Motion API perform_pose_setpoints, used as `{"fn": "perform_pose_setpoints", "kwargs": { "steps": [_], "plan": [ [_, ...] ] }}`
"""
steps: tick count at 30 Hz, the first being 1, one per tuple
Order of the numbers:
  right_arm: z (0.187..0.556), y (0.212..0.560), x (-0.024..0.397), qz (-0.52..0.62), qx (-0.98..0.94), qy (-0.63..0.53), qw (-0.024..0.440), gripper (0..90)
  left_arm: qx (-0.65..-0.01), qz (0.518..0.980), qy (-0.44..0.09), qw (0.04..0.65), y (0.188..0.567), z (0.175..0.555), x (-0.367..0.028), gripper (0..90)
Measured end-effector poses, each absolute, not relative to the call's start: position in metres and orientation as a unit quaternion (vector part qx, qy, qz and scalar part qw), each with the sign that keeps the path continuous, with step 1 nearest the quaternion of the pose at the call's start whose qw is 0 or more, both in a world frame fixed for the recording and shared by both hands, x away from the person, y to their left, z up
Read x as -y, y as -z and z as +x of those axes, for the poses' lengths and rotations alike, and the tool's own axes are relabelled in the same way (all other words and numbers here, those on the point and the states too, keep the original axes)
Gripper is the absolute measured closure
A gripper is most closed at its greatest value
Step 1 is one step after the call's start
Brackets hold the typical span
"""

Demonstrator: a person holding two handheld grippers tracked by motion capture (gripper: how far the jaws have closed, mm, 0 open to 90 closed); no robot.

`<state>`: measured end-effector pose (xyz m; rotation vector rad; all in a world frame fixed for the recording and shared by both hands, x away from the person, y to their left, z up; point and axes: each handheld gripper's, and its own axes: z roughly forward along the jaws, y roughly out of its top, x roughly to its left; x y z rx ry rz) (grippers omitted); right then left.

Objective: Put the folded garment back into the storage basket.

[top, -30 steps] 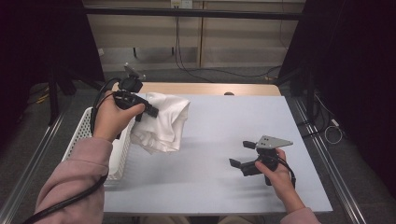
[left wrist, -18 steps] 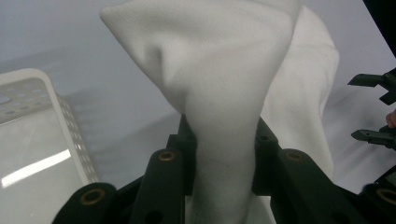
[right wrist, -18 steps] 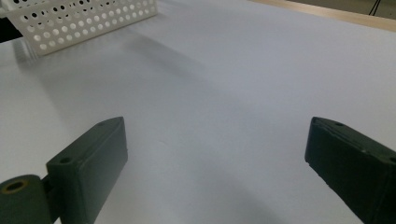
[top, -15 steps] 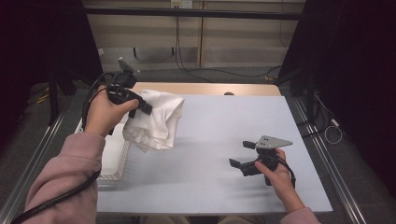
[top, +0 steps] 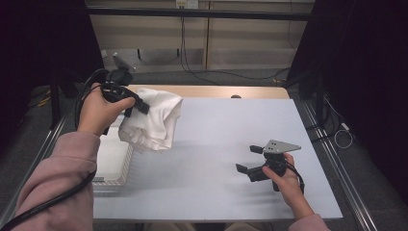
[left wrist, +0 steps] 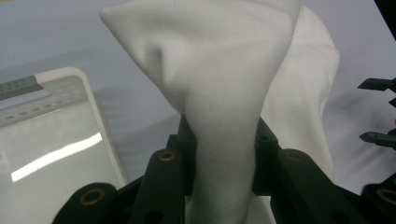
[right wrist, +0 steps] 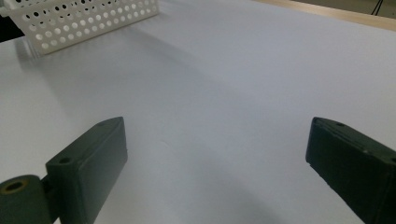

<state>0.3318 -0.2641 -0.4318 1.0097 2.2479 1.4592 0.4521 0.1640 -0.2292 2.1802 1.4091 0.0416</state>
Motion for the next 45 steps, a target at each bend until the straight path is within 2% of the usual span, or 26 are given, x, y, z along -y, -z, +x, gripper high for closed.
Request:
{"fn": "perform_pose_setpoints", "kwargs": {
  "steps": [45],
  "plan": [
    [0.331,0.431,0.263,0.348,-0.778,-0.505,0.139,5.3,-0.560,0.783,-0.045,0.268,0.212,0.456,-0.213,72.4]
  ]
}}
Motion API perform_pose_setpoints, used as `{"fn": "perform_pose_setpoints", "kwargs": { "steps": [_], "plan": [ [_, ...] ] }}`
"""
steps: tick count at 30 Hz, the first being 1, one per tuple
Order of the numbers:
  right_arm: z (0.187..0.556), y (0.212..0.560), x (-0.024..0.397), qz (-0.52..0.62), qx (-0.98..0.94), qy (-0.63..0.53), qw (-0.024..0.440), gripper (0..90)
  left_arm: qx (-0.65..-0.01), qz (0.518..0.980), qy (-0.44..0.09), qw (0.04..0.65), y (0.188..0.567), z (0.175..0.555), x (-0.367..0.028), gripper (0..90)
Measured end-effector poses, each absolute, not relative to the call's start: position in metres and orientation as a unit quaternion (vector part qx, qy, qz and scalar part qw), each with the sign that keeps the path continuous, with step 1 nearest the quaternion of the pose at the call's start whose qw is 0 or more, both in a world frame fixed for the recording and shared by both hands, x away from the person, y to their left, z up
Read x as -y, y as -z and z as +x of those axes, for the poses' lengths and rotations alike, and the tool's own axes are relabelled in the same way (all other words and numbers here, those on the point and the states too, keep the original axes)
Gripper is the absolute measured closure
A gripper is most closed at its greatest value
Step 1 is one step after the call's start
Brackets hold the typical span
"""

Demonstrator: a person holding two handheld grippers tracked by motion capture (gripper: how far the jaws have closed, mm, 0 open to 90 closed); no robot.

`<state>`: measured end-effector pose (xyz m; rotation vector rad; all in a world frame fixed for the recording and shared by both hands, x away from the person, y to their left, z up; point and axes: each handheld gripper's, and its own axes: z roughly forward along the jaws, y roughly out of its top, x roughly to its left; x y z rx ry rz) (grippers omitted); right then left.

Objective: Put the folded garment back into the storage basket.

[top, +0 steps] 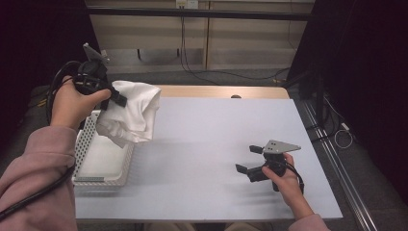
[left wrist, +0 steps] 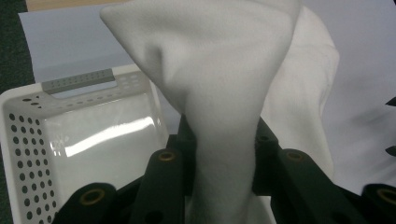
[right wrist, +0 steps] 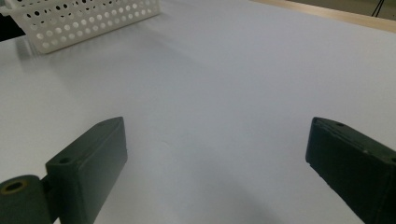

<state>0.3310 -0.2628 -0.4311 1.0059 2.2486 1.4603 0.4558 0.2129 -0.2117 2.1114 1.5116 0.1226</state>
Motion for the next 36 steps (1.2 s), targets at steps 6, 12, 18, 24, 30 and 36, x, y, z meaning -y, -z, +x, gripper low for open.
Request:
{"fn": "perform_pose_setpoints", "kwargs": {
  "steps": [6,12,18,24,30,36],
  "plan": [
    [0.331,0.431,0.263,0.348,-0.777,-0.505,0.138,5.3,-0.567,0.778,-0.044,0.267,0.212,0.457,-0.220,72.3],
    [0.331,0.431,0.263,0.348,-0.777,-0.506,0.138,5.3,-0.572,0.776,-0.045,0.263,0.215,0.457,-0.226,72.3],
    [0.331,0.431,0.263,0.349,-0.777,-0.506,0.138,5.3,-0.576,0.772,-0.047,0.266,0.216,0.456,-0.235,72.3],
    [0.331,0.431,0.263,0.349,-0.777,-0.506,0.138,5.3,-0.579,0.770,-0.051,0.262,0.217,0.455,-0.244,72.4],
    [0.331,0.431,0.263,0.349,-0.777,-0.505,0.139,5.2,-0.584,0.766,-0.052,0.263,0.218,0.454,-0.254,72.3],
    [0.331,0.431,0.263,0.348,-0.777,-0.505,0.139,5.2,-0.586,0.765,-0.057,0.261,0.222,0.453,-0.262,72.3]
  ]
}}
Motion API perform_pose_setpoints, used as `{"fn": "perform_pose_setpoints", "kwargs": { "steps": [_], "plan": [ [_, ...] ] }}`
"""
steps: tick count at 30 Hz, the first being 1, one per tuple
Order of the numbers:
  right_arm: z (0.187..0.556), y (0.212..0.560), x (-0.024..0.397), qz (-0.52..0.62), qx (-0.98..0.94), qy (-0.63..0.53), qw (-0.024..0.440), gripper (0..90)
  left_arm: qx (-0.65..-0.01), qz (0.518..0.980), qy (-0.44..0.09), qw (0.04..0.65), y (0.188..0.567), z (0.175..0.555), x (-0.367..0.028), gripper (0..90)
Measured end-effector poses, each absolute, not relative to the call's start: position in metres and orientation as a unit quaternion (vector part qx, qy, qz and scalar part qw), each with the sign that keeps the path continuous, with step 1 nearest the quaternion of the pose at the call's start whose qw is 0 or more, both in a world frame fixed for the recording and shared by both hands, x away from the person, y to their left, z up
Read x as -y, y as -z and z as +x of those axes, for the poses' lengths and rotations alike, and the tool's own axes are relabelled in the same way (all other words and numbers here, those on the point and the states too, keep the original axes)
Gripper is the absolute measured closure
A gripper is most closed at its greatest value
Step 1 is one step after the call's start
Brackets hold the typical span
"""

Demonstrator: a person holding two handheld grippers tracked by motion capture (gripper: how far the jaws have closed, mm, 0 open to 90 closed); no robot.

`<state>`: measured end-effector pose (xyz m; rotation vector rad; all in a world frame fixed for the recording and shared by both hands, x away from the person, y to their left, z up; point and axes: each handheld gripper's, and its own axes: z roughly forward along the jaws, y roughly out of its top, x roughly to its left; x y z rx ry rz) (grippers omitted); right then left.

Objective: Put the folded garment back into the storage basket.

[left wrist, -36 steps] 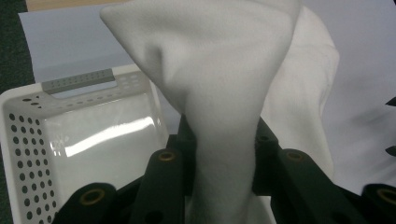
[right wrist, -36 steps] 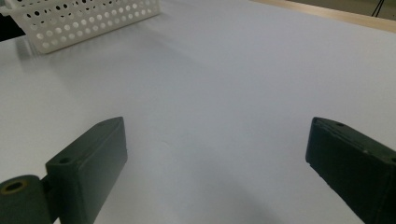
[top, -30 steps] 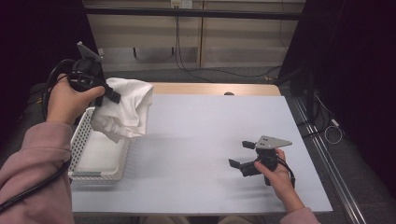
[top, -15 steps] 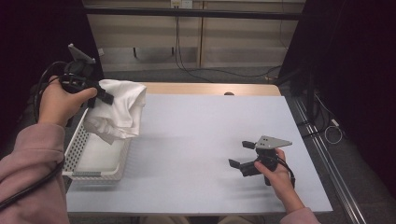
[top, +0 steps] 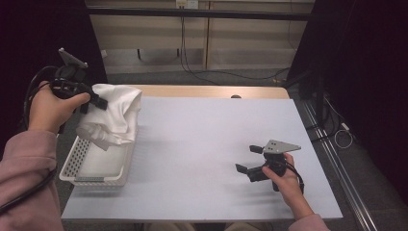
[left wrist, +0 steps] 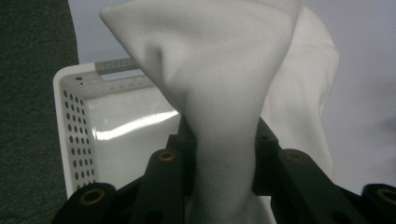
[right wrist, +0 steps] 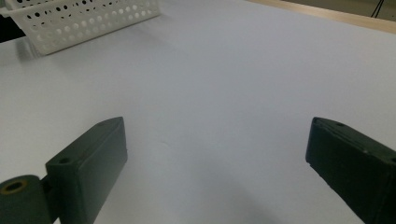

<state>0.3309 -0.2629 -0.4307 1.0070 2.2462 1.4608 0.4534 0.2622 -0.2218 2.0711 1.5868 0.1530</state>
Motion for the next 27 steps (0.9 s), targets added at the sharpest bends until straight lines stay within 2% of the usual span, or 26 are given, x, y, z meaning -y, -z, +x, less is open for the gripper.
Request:
{"fn": "perform_pose_setpoints", "kwargs": {
  "steps": [20,23,27],
  "plan": [
    [0.332,0.431,0.263,0.348,-0.778,-0.505,0.139,5.3,-0.610,0.749,-0.055,0.252,0.244,0.459,-0.284,72.3],
    [0.332,0.431,0.263,0.347,-0.778,-0.504,0.142,5.2,-0.597,0.763,-0.058,0.240,0.247,0.460,-0.288,72.3],
    [0.331,0.431,0.263,0.348,-0.777,-0.505,0.140,5.2,-0.607,0.752,-0.065,0.248,0.250,0.459,-0.287,72.3]
  ]
}}
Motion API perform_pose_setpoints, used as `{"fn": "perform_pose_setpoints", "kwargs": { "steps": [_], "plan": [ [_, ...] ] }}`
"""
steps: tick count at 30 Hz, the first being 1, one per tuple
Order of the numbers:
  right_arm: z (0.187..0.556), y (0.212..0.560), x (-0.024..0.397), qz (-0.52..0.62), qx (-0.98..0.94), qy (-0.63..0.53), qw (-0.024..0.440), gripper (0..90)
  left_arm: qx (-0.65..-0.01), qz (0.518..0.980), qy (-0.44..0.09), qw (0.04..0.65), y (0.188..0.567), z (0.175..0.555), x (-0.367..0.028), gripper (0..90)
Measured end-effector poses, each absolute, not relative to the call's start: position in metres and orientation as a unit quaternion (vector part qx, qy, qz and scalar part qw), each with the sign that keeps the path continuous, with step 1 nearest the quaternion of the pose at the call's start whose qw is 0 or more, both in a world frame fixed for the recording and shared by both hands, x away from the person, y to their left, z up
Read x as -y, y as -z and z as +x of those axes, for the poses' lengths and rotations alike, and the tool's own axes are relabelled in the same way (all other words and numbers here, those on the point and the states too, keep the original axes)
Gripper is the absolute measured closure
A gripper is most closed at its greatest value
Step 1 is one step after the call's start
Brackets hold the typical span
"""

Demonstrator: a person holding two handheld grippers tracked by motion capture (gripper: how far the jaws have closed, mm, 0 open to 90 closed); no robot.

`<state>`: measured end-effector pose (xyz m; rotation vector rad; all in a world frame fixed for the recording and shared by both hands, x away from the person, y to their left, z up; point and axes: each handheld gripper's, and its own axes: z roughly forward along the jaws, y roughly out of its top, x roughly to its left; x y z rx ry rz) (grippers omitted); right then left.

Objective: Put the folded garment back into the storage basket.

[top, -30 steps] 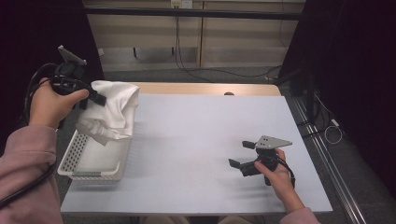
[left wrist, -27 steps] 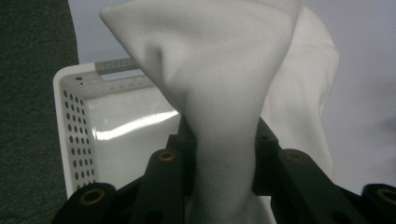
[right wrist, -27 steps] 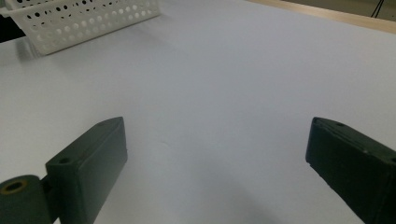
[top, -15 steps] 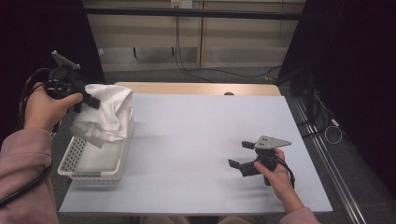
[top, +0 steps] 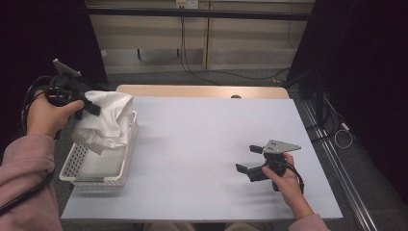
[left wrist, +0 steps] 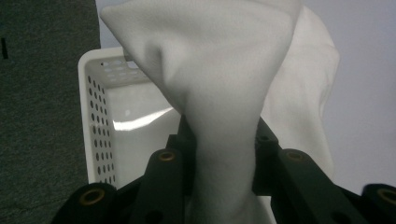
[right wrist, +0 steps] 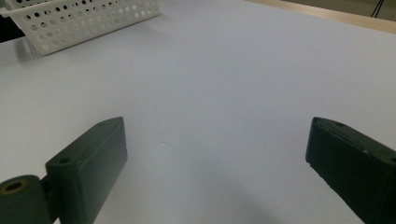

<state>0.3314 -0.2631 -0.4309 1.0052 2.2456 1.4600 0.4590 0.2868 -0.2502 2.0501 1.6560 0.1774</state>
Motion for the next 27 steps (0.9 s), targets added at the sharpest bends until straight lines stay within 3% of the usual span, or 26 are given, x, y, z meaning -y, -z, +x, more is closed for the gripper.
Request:
{"fn": "perform_pose_setpoints", "kwargs": {
  "steps": [2,3,12,14,15,27],
  "plan": [
    [0.331,0.431,0.263,0.347,-0.778,-0.505,0.140,5.2,-0.588,0.772,-0.062,0.234,0.250,0.459,-0.292,72.3],
    [0.331,0.431,0.263,0.347,-0.778,-0.505,0.140,5.2,-0.608,0.750,-0.076,0.249,0.253,0.458,-0.288,72.3],
    [0.332,0.431,0.262,0.347,-0.778,-0.505,0.139,5.2,-0.610,0.752,-0.066,0.239,0.263,0.458,-0.297,72.2],
    [0.332,0.431,0.262,0.347,-0.778,-0.506,0.139,5.2,-0.592,0.772,-0.060,0.224,0.264,0.458,-0.301,72.3],
    [0.332,0.431,0.262,0.347,-0.777,-0.506,0.139,5.2,-0.608,0.754,-0.070,0.237,0.267,0.457,-0.298,72.2],
    [0.332,0.431,0.262,0.345,-0.778,-0.507,0.139,5.2,-0.605,0.757,-0.065,0.237,0.280,0.457,-0.301,72.1]
  ]
}}
